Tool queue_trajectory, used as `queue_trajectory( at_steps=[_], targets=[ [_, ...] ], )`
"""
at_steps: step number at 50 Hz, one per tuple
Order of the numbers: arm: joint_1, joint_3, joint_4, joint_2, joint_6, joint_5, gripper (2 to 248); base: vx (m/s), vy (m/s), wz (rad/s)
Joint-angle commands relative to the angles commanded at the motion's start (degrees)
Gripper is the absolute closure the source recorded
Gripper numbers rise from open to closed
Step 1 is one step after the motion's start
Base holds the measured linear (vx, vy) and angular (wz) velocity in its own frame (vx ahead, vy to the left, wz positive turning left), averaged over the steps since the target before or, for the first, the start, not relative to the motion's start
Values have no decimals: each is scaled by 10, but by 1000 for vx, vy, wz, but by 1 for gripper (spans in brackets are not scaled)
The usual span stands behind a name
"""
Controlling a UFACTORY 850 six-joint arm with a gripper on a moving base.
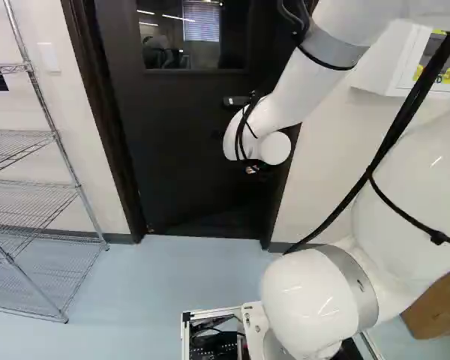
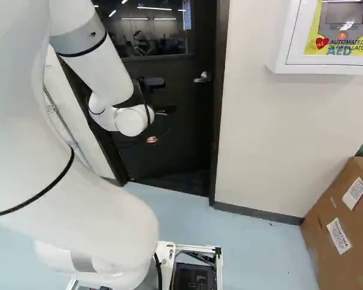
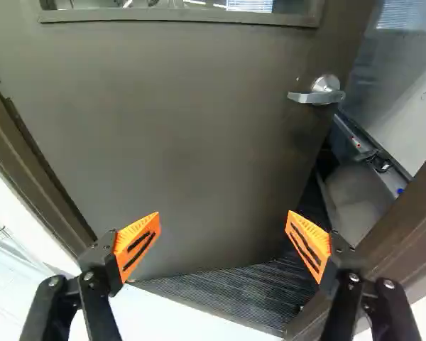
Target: Open the door and move inside
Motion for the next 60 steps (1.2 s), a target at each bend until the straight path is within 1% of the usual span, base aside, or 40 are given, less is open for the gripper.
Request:
queue_trajectory(
  at_steps=[35, 60],
  targets=[
    [0, 0, 0, 0, 0, 0, 3, 2, 0, 0],
    [0, 0, 0, 0, 0, 0, 3, 50, 26, -8]
  ],
)
